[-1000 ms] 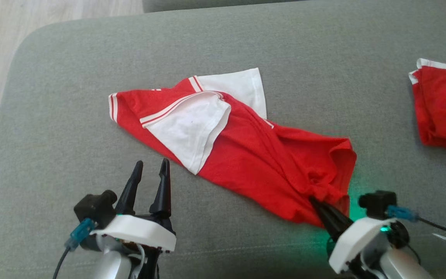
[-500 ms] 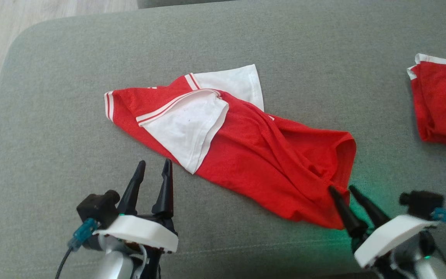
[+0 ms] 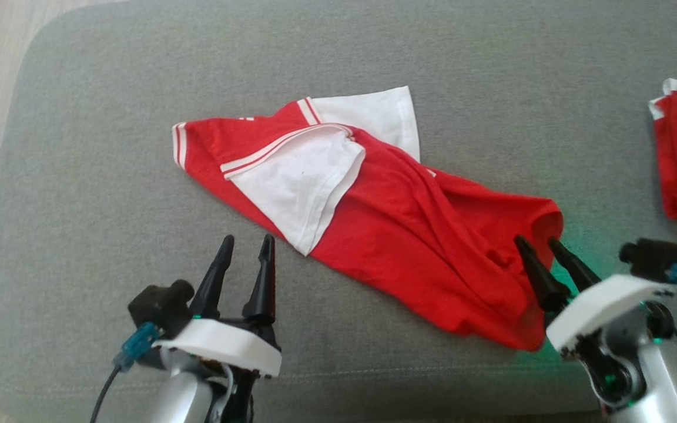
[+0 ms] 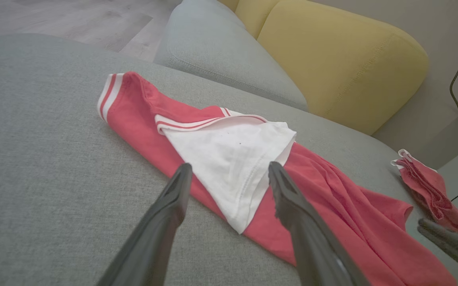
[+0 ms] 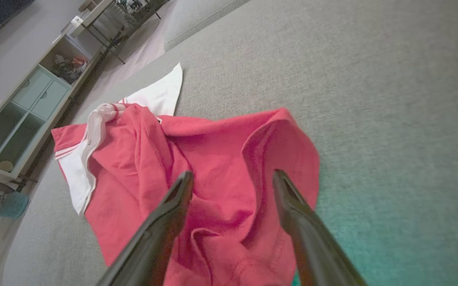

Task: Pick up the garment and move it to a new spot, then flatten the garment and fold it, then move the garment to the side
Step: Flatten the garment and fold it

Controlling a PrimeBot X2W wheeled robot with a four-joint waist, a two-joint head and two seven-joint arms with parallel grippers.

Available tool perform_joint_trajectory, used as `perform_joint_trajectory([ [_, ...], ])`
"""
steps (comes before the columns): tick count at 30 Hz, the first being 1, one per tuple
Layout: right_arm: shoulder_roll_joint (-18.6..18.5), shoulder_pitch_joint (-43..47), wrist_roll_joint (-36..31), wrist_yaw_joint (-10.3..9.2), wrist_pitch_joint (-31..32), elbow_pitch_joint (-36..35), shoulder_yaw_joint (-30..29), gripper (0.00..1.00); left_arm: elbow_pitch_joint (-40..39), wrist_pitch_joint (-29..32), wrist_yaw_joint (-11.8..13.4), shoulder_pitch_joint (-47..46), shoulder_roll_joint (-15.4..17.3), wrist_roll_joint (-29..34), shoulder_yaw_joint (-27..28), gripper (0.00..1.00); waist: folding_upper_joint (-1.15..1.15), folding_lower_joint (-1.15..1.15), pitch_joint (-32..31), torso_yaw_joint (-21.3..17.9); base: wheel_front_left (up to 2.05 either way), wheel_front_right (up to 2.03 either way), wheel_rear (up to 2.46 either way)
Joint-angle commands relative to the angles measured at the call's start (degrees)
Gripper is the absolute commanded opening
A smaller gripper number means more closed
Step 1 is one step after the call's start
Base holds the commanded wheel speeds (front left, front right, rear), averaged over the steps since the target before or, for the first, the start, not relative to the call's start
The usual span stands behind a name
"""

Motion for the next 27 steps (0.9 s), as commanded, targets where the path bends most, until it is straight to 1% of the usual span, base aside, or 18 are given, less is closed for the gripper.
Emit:
perform_joint_trajectory([
  [1,-0.27,-2.53,-0.76,-0.02,-0.01,0.38,1.29,1.00,-1.86,-0.31,0.28,-2.64,0.02,-0.30,1.11,1.00,0.00,0.00,0.32,0.61,0.00,0.00,0.00],
  [3,-0.54,-4.46,-1.71,-0.02,-0.68,3.72,1.60,1.00,-1.74,-0.31,0.38,-3.01,0.02,-0.42,1.02,1.00,0.00,0.00,0.51,1.09,0.00,0.00,0.00],
  [4,-0.74,-5.39,-2.42,-0.02,-1.25,5.41,1.56,0.95,-1.65,-0.31,0.42,-3.11,0.02,-0.46,1.03,1.00,0.00,0.00,0.56,1.32,0.00,0.00,0.00],
  [5,-0.85,-6.29,-2.94,-0.02,-1.89,6.90,1.66,0.74,-1.56,-0.31,0.43,-3.15,0.02,-0.48,1.04,1.00,0.00,0.00,0.58,1.56,0.00,0.00,0.00],
  [6,-0.85,-6.29,-2.94,-0.02,-1.89,6.90,1.66,0.74,-1.56,-0.31,0.43,-3.15,0.02,-0.48,1.04,1.00,0.00,0.00,0.58,1.56,0.00,0.00,0.00],
  [8,-0.52,-7.98,-2.39,-0.02,-2.92,9.30,1.74,0.21,-1.48,-0.31,0.44,-3.18,0.02,-0.67,1.01,1.00,0.00,0.00,0.61,1.93,0.00,0.00,0.00],
  [9,-0.65,-8.70,-2.22,-0.02,-3.31,10.33,1.94,0.00,-1.44,-0.31,0.46,-3.16,0.02,-0.77,0.96,1.00,0.00,0.00,0.56,2.10,0.00,0.00,0.00],
  [12,-1.36,-10.82,-1.53,-0.02,-5.19,12.20,2.10,0.00,-1.33,-0.31,0.55,-3.05,0.02,-1.14,0.74,1.00,0.00,0.00,0.27,2.49,0.00,0.00,0.00],
  [15,-2.09,-13.18,0.44,-0.02,-7.52,12.55,1.10,0.00,-1.33,-0.32,0.68,-2.93,0.02,-1.41,0.64,1.00,0.00,0.00,-0.18,2.63,0.00,0.00,0.00],
  [21,-4.66,-19.05,4.50,-0.02,-11.29,11.57,-1.37,0.00,-1.54,-0.32,0.74,-2.56,0.02,-1.46,0.07,1.00,0.00,0.00,-0.77,2.55,0.00,0.00,0.00],
  [27,-6.84,-24.84,9.39,-0.02,-13.29,8.39,-2.28,0.00,-1.49,-0.32,0.75,-2.44,0.02,-1.44,-0.55,1.00,0.00,0.00,-1.08,2.81,0.00,0.00,0.00],
])
